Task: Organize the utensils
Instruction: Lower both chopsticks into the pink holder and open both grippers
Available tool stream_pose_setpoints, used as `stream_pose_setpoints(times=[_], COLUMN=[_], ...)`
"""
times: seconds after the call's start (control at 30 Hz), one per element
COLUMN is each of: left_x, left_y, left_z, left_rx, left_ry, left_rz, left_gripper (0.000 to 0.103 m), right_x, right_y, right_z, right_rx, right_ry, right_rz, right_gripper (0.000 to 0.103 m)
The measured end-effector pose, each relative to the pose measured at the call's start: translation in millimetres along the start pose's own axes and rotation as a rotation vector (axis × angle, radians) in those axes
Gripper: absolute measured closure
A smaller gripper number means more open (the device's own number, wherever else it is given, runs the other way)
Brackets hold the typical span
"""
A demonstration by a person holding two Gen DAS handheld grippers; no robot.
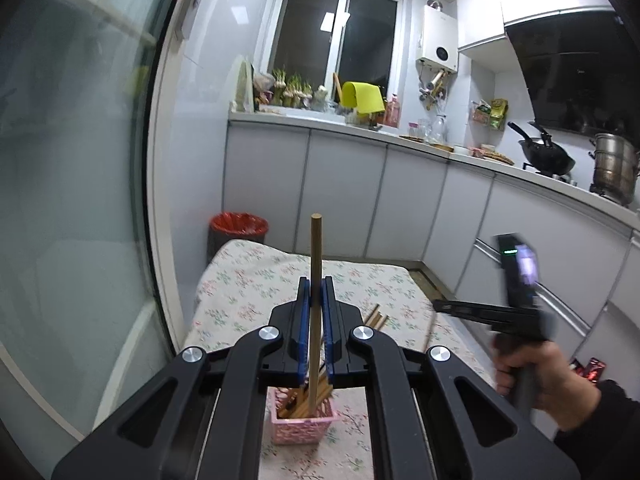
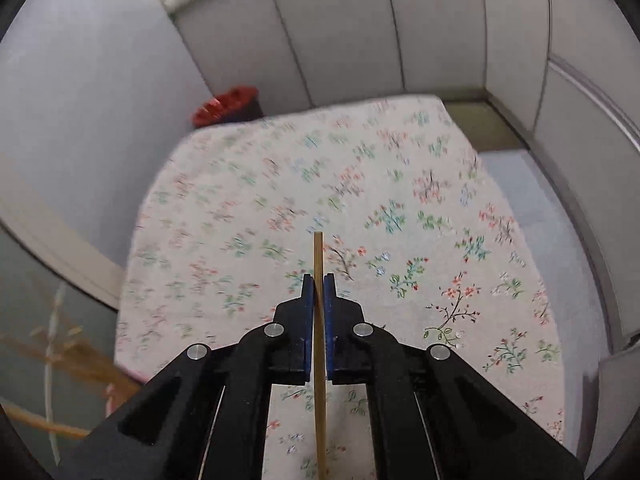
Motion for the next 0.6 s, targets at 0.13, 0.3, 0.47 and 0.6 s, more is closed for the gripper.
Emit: stream_pose_setpoints(times=[0.13, 0.3, 0.47, 0.6], left_x=[-7, -34, -76, -102], left_y=[1, 7, 22, 32], left_z=[-1, -1, -9, -15], left_rx=[-0.008, -0.038, -0.038, -0.015], left_ry=[-0.043, -0.08, -0.094, -0.077], left_rz=[0.021, -0.037, -0.156, -0.212], left_gripper=[0.097, 0.097, 0.097, 0.097], right_x=[59, 102, 124, 131], right_y=[9, 10, 15, 17], right_z=[-15, -32, -48, -57], right_rx=[0.055, 0.095, 0.13, 0.146], right_ry=[-0.065, -0.138, -0.197, -0.225], right_rz=[0.124, 0.215, 0.251, 0.263], right_gripper=[0.099, 0.099, 0.099, 0.099])
Point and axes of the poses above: each gripper's, at about its wrist camera, not at the fingertips, and x roughly against the way its jaws point, z to its right, y to its underside, the point moved 3 cm from there along -x, roughly the way its jaws point, and after that the axes turned 1 degree about y, right-handed, at the moved point
